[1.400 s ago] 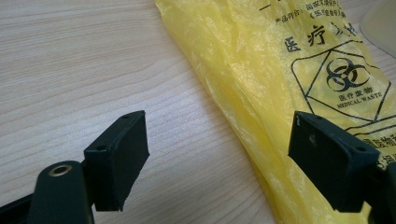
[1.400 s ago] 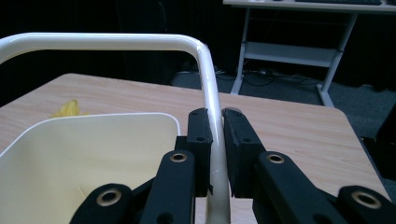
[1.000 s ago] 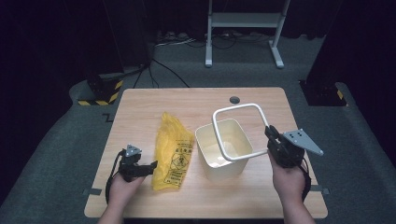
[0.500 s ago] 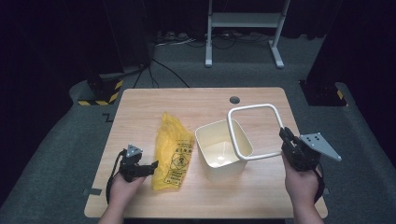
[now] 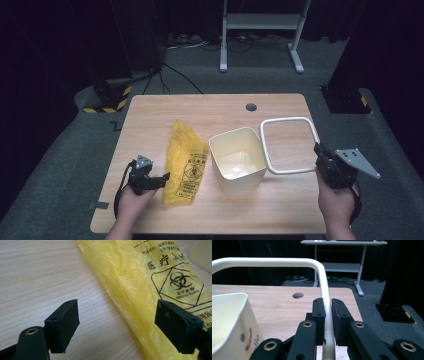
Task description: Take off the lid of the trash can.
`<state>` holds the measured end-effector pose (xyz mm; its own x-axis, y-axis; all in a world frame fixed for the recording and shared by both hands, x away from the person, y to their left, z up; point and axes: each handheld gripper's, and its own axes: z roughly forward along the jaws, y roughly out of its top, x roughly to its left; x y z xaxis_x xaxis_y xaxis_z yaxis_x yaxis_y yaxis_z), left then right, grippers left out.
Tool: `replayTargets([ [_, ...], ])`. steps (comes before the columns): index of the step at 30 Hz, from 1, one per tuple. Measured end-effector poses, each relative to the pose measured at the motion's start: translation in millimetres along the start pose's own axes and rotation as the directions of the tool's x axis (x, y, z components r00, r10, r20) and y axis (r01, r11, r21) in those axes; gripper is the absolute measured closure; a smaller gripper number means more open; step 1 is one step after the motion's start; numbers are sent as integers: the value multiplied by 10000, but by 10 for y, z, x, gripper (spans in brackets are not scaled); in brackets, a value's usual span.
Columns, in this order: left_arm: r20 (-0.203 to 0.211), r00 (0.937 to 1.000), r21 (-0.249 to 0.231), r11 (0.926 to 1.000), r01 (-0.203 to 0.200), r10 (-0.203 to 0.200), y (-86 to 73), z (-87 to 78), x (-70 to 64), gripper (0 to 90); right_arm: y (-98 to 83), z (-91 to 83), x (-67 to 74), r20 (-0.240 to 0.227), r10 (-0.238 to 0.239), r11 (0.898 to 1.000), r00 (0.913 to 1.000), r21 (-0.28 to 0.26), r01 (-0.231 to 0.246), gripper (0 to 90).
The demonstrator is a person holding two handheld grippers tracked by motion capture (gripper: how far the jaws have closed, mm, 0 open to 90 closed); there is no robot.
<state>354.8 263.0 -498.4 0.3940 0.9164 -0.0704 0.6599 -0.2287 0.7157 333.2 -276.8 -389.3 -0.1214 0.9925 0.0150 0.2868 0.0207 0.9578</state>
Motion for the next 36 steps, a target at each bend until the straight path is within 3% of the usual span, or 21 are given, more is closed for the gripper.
replayTargets([
  [20,84,10000,-73,10000,0,1,10,0,4,195,-281,111,-287,890,294,9967,9956,724,-359,819],
  [30,176,9998,-75,10000,-39,40,32,27,-2,195,-468,260,-367,1216,235,9877,9923,1508,-418,819],
  [36,258,9996,-84,9999,-80,82,58,48,-28,195,-599,359,-382,1321,-31,9799,9912,1979,-233,818],
])
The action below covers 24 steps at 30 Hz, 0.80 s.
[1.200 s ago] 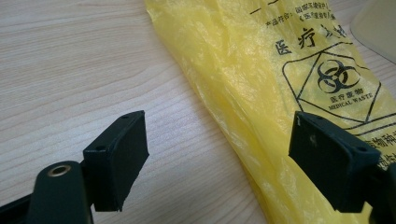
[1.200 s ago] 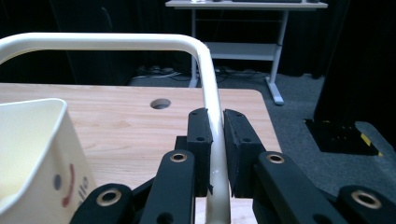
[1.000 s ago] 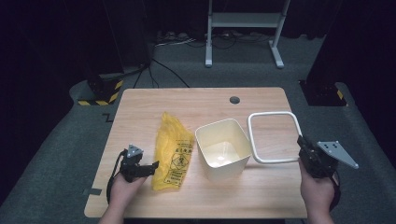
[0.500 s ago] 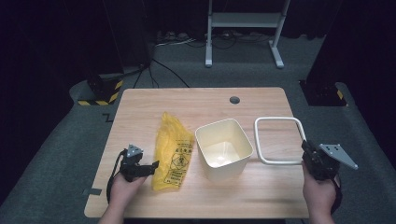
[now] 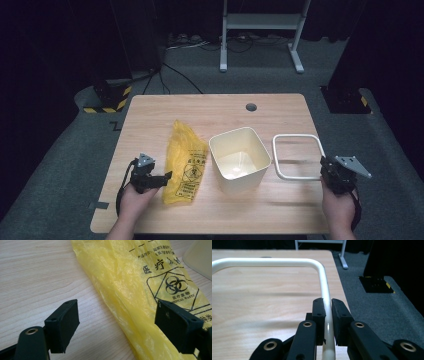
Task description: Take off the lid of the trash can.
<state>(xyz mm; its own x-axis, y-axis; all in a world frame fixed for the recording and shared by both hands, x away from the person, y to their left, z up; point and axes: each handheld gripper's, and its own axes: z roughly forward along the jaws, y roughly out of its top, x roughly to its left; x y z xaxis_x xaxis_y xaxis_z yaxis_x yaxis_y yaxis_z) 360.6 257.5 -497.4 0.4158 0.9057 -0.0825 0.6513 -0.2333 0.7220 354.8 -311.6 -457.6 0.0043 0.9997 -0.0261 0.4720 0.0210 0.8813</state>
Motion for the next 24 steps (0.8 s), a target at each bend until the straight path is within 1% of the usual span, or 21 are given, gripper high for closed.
replayTargets([
  [1,8,10000,14,10000,-5,5,4,4,-5,195,-23,27,2,19,-36,9999,10000,104,36,818],
  [2,7,10000,0,10000,-67,67,9,10,-8,195,-55,63,12,52,-168,9995,9998,272,167,818],
  [7,95,9999,-14,10000,-96,96,36,37,-20,195,-97,106,19,136,-148,9989,9998,442,141,818],
  [9,93,9998,-1,9999,-157,157,47,51,-23,195,-140,141,26,140,-173,9976,9998,678,164,818],
  [10,145,9998,22,9999,-117,117,52,60,-32,195,-163,161,35,131,-233,9963,9996,828,222,818],
  [13,243,9994,12,9997,-228,227,75,83,-52,195,-246,242,55,51,-185,9922,9998,1232,177,818],
  [14,222,9993,23,9995,-307,307,82,85,-53,195,-266,264,62,70,-184,9914,9998,1294,173,818],
  [17,282,9992,23,9996,-290,289,93,100,-59,194,-312,316,79,69,-277,9884,9996,1498,264,818],
  [22,323,9991,49,9996,-290,288,104,119,-66,195,-378,380,76,136,-208,9822,9997,1871,179,818],
  [24,328,9988,40,9994,-353,351,111,124,-73,195,-400,404,64,174,-151,9803,9997,1973,113,818],
])
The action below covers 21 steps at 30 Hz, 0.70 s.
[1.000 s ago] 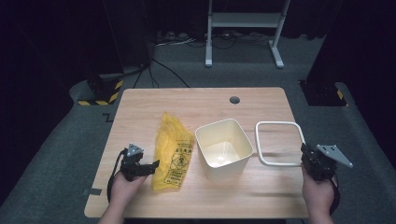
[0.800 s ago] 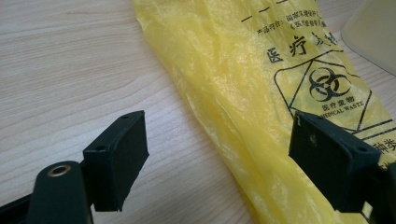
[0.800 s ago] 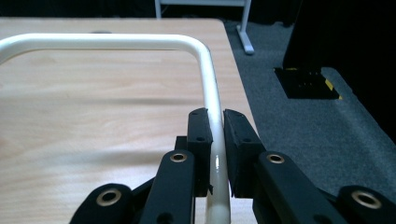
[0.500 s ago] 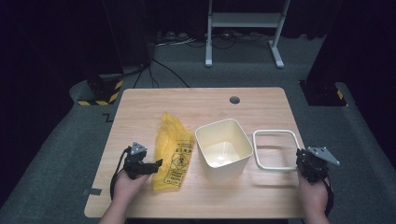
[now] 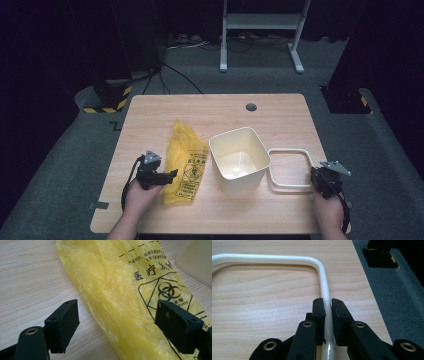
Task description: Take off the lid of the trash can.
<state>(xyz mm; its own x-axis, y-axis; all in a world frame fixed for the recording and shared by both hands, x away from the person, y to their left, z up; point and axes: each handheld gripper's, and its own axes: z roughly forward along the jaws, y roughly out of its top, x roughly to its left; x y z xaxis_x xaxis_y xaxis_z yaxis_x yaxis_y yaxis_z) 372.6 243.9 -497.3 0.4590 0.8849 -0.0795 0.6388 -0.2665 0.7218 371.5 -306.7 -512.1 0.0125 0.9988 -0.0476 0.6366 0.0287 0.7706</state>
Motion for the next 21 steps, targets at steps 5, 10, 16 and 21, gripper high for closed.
replayTargets([
  [5,-4,10000,8,10000,-45,45,6,8,-5,195,-27,41,-16,128,-69,9998,9999,177,67,817],
  [10,16,10000,21,10000,-30,30,8,11,-7,195,-47,77,13,250,-400,9990,9989,185,395,816],
  [16,11,10000,53,10000,-71,71,6,16,-8,195,-43,95,39,347,-838,9965,9959,113,834,811],
  [21,5,10000,60,10000,-72,72,1,15,-6,195,-37,93,30,296,-728,9973,9969,138,724,750],
])
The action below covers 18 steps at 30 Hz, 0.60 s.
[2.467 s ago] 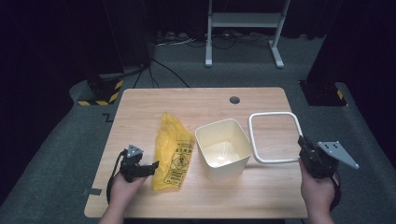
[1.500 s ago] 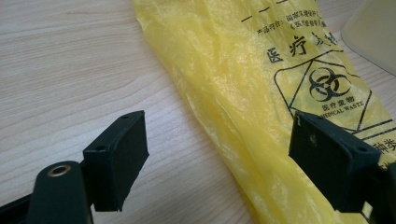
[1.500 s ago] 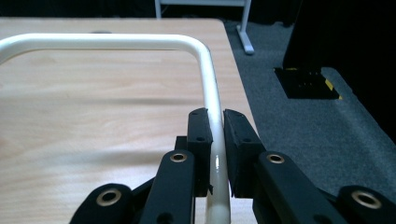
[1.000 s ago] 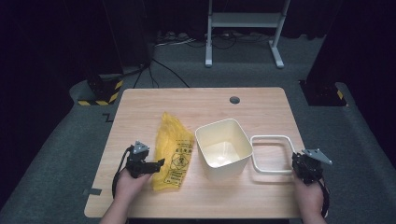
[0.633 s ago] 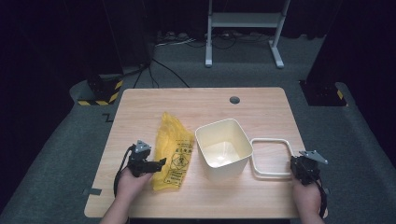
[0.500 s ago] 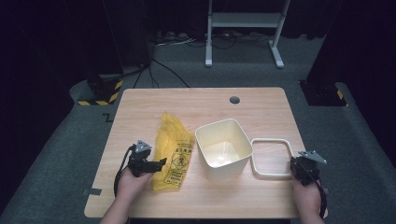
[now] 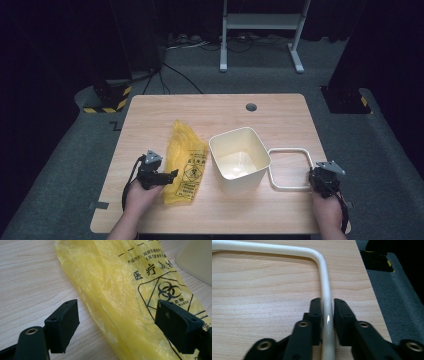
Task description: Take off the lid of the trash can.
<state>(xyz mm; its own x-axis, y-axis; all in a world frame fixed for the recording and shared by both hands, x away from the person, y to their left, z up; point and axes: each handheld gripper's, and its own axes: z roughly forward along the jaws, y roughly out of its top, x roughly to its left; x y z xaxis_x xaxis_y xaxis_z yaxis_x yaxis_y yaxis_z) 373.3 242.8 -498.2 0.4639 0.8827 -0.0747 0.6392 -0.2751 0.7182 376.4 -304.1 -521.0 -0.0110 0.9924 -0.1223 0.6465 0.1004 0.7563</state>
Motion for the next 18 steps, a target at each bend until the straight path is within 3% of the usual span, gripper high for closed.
replayTargets([
  [5,-28,10000,34,10000,-48,48,0,3,-5,195,19,-18,1,-186,107,9999,9998,-47,-108,647],
  [10,-35,10000,94,9999,-72,72,-8,6,-8,195,62,-90,22,-386,128,9989,9992,-445,-145,557],
  [15,-85,9999,173,9997,-148,149,-16,2,0,195,97,-182,83,-787,-38,9956,9969,-938,-36,469],
  [18,-104,9999,203,9997,-134,136,-21,7,5,194,105,-225,133,-1205,-398,9921,9919,-1228,249,427],
])
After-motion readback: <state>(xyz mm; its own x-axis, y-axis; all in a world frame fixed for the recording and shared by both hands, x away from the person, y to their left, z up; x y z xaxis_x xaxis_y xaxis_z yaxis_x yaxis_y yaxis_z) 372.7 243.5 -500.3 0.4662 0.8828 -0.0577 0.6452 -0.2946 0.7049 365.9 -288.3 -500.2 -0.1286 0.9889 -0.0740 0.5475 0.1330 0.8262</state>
